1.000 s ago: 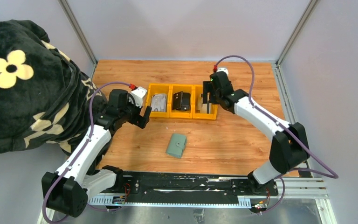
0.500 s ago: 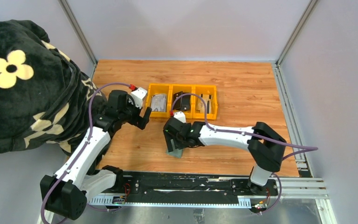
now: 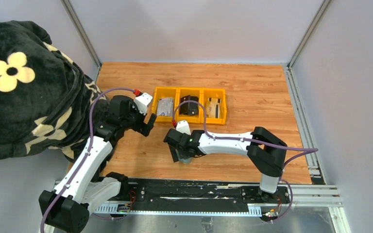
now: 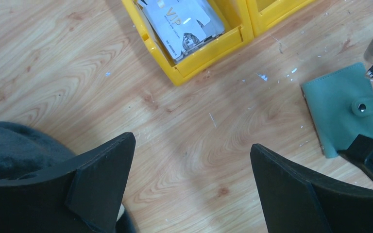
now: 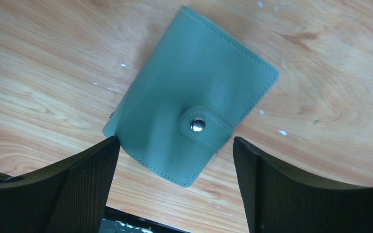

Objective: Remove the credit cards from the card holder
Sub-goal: Pick up the card holder from the center of the board.

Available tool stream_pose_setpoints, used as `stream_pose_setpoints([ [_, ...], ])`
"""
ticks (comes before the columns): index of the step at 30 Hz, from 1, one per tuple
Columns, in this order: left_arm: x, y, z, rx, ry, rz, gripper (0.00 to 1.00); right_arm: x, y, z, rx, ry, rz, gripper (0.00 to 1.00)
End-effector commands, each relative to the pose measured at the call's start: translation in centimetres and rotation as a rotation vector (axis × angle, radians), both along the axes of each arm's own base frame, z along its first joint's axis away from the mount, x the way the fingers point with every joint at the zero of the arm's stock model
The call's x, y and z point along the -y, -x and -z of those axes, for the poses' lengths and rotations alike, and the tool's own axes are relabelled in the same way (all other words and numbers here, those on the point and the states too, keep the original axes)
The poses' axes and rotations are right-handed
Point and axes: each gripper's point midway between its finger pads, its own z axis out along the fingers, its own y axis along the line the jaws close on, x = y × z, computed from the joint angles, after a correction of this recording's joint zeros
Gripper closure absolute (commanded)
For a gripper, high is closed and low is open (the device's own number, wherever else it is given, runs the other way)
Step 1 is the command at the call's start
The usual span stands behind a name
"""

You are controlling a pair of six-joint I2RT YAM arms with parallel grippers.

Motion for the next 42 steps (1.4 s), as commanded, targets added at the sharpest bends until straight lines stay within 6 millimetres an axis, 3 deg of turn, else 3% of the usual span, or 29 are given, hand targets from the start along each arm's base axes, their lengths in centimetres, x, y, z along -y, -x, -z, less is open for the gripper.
stream_pose_setpoints([
  [1, 0.5, 0.5, -0.7, 0.022, 0.007, 0.036, 0.0, 4.7, 0.1, -0.4, 0.044, 0.128, 0.023, 0.1],
  [7, 0.6, 0.3, -0.9, 0.015, 0.022, 0.027, 0.0, 6.1, -0.5, -1.2, 0.041, 0.137, 0.012, 0.1],
  [13, 0.9, 0.4, -1.4, 0.023, 0.039, 0.039, 0.0, 3.1, 0.2, -2.0, -0.003, 0.009, -0.063, 0.1],
  [18, 1.2, 0.5, -1.5, 0.017, 0.05, 0.045, 0.0, 1.1, -0.1, -1.4, -0.027, -0.042, -0.04, 0.1],
  [24, 1.3, 0.6, -2.2, 0.033, 0.043, 0.069, 0.0, 0.8, -1.4, 0.0, -0.002, -0.014, 0.042, 0.1],
  [35, 1.6, 0.7, -3.2, 0.028, 0.085, 0.046, 0.0, 2.9, -0.7, 3.6, -0.018, 0.032, 0.104, 0.12],
  [38, 1.8, 0.7, -3.7, 0.025, 0.107, 0.036, 0.0, 3.0, -1.1, 2.7, 0.025, -0.014, 0.093, 0.2],
  [42, 2.1, 0.7, -4.8, 0.019, 0.142, 0.026, 0.0, 1.4, -2.3, -0.7, 0.126, -0.126, 0.016, 0.29],
])
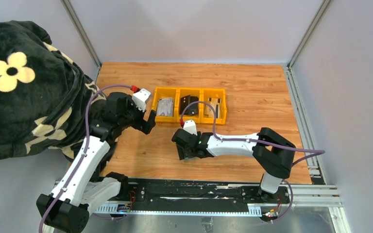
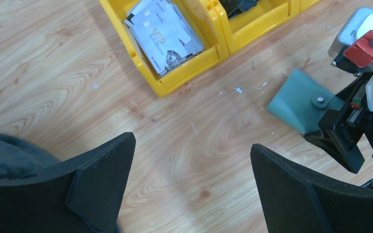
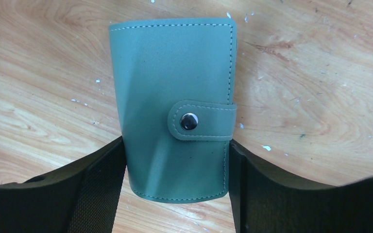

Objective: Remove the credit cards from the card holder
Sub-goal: Pick up the card holder from the center of the board.

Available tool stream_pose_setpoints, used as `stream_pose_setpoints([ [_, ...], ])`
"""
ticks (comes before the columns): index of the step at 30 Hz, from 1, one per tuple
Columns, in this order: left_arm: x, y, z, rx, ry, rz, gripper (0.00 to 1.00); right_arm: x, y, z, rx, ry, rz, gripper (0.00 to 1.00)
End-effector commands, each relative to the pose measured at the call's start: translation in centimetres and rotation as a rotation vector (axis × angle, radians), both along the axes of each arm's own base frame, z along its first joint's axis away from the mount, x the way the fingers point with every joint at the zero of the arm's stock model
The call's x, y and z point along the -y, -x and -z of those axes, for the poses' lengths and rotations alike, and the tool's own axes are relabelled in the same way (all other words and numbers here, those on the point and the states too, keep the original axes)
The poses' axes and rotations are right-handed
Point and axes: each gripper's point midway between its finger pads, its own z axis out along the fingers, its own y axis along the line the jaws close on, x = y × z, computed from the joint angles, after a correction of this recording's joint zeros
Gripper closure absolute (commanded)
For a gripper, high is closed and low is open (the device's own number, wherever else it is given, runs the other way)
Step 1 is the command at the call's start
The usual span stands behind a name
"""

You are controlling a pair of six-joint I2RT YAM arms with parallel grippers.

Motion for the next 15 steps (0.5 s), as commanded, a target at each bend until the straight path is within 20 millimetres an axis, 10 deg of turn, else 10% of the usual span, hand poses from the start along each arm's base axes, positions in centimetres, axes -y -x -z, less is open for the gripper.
stream_pose_setpoints([
  [1, 1.0, 0.2, -2.7, 0.015, 0.07, 0.005, 0.0, -0.5, -1.4, -2.9, 0.113, -0.08, -0.052, 0.29],
  [15, 4.6, 2.5, -7.5, -0.078, 0.331, 0.06, 0.0, -3.7, -4.5, -20.3, 0.54, -0.462, -0.159, 0.28],
])
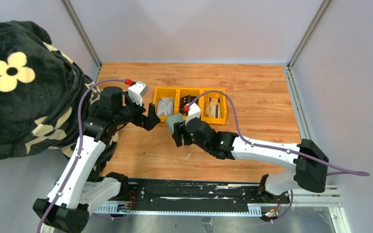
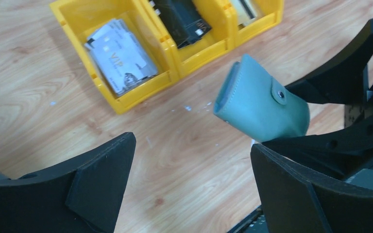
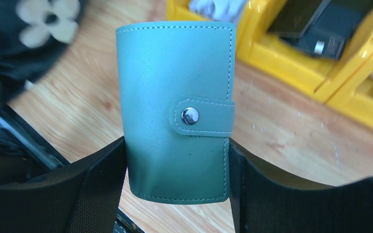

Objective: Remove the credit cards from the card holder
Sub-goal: Pick up the card holder from the center of the board.

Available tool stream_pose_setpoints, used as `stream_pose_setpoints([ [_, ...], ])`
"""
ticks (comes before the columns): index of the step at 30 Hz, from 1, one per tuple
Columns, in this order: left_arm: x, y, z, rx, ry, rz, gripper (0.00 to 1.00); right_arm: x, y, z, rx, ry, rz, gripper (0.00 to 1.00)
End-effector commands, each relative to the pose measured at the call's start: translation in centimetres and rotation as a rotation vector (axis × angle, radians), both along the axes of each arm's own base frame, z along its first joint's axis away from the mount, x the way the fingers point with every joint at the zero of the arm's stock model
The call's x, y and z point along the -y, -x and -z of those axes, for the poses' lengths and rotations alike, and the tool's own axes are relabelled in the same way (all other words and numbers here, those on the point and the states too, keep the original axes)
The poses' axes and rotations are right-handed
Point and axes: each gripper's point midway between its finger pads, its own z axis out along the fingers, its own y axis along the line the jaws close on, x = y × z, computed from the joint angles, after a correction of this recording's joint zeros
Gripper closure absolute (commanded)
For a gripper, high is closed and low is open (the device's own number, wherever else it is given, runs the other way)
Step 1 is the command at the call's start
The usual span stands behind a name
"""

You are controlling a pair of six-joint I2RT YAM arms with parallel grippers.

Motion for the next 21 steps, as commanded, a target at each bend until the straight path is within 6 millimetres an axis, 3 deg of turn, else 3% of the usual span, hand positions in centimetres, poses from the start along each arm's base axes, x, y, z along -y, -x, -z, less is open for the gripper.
stream_pose_setpoints([
  [1, 2.5, 1.4, -3.2, -0.055, 0.167, 0.049, 0.0, -1.3, -2.0, -8.4, 0.193, -0.168, 0.001, 0.28],
  [4, 3.9, 2.2, -5.0, -0.119, 0.277, 0.068, 0.0, -2.0, -2.0, -11.5, 0.232, -0.235, -0.024, 0.28],
  [10, 5.1, 3.4, -7.1, -0.175, 0.383, 0.099, 0.0, -3.0, -1.2, -15.6, 0.275, -0.362, -0.082, 0.28],
  [15, 5.4, 3.7, -7.0, -0.2, 0.404, 0.113, 0.0, -3.1, -0.4, -17.5, 0.303, -0.426, -0.108, 0.28],
  [21, 5.2, 3.4, -8.7, -0.146, 0.408, 0.103, 0.01, -2.8, 0.5, -19.3, 0.324, -0.465, -0.119, 0.29],
])
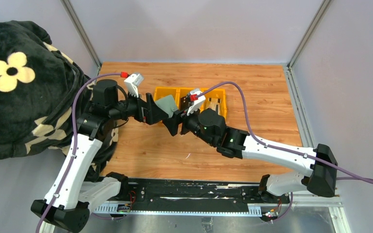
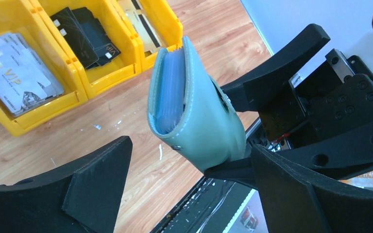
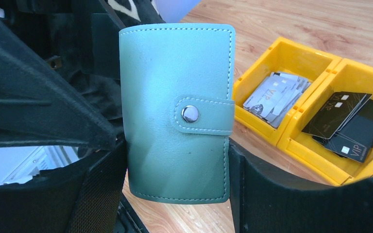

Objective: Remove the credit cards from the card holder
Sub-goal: Pick up the card holder from the center of the board, then open the card holder.

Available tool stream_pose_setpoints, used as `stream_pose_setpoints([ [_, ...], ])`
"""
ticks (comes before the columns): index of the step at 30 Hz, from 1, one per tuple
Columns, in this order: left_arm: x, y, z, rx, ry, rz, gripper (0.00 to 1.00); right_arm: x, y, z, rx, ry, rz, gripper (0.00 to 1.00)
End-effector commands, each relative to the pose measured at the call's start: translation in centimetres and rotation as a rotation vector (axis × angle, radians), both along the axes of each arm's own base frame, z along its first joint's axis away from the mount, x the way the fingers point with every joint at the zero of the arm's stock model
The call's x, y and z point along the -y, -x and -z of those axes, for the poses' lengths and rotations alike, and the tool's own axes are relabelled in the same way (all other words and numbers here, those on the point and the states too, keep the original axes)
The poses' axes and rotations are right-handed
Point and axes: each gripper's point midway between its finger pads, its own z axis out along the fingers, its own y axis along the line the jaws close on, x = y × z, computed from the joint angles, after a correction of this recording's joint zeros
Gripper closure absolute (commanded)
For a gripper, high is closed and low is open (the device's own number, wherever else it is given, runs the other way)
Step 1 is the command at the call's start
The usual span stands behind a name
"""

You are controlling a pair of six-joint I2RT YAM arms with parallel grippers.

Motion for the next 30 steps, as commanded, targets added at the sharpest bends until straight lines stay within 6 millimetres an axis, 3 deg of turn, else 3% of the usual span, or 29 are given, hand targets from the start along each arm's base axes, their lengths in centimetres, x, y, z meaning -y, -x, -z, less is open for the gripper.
stream_pose_setpoints([
  [1, 0.4, 0.3, -2.5, 0.025, 0.046, 0.011, 0.02, 0.0, 0.9, -5.8, 0.079, -0.142, -0.021, 0.29],
  [4, 0.7, 0.1, -3.4, 0.006, 0.095, 0.007, 0.1, -0.3, 1.3, -6.6, 0.087, -0.154, -0.038, 0.29],
  [7, 1.1, 0.0, -4.1, -0.022, 0.147, 0.016, 0.25, -0.9, 1.6, -7.0, 0.093, -0.16, -0.054, 0.29],
  [10, 1.3, 0.2, -4.6, -0.031, 0.174, 0.035, 0.62, -1.6, 1.6, -7.4, 0.111, -0.149, -0.071, 0.29],
  [14, 0.4, -0.2, -5.1, 0.009, 0.149, 0.01, 0.83, -1.6, 1.5, -7.9, 0.134, -0.129, -0.074, 0.23],
  [18, -0.3, -0.1, -4.7, 0.031, 0.1, 0.014, 0.93, -0.2, 1.7, -9.1, 0.115, -0.12, -0.166, 0.16],
  [20, -0.4, 0.3, -4.4, 0.049, 0.068, 0.041, 0.94, 0.4, 2.7, -9.6, 0.059, -0.146, -0.283, 0.15],
  [24, -0.3, 1.9, -3.4, 0.074, 0.038, 0.132, 0.94, 2.7, 2.1, -10.4, -0.063, -0.177, -0.375, 0.12],
  [30, 0.5, 4.8, -4.5, 0.106, 0.095, 0.255, 0.93, 2.6, 3.6, -11.4, -0.154, -0.169, -0.582, 0.12],
])
